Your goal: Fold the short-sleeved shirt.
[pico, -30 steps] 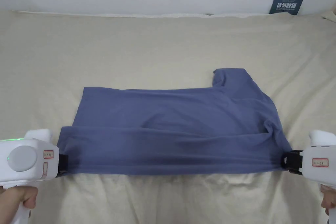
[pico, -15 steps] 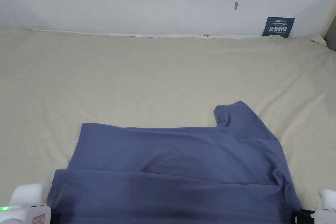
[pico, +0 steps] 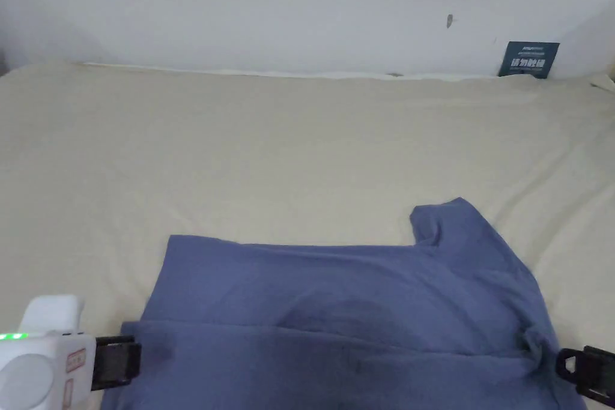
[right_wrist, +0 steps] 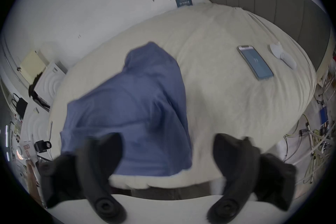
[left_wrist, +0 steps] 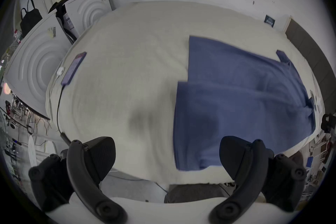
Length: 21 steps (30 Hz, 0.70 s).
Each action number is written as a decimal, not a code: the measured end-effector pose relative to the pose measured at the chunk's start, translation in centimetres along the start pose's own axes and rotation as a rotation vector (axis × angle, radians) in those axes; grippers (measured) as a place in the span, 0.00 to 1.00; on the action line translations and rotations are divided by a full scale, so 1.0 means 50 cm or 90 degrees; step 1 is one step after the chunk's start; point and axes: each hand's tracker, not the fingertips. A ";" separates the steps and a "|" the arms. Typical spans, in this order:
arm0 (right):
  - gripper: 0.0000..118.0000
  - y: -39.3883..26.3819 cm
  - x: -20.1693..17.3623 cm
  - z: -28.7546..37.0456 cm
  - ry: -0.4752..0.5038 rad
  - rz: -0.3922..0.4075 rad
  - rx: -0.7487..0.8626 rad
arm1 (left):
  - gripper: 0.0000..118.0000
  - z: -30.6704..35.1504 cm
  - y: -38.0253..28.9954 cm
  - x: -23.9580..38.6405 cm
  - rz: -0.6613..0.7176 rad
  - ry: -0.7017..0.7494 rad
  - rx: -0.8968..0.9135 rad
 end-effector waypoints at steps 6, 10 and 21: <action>0.00 0.108 -0.087 -0.094 -0.037 0.085 -0.005 | 0.00 -0.103 0.174 0.065 -0.015 -0.063 0.026; 0.00 0.165 -0.102 -0.168 -0.049 0.105 -0.013 | 0.44 -0.205 0.268 0.091 -0.025 -0.051 0.015; 0.00 0.264 -0.068 -0.311 -0.108 0.150 -0.055 | 0.00 -0.353 0.345 0.118 -0.065 -0.033 -0.017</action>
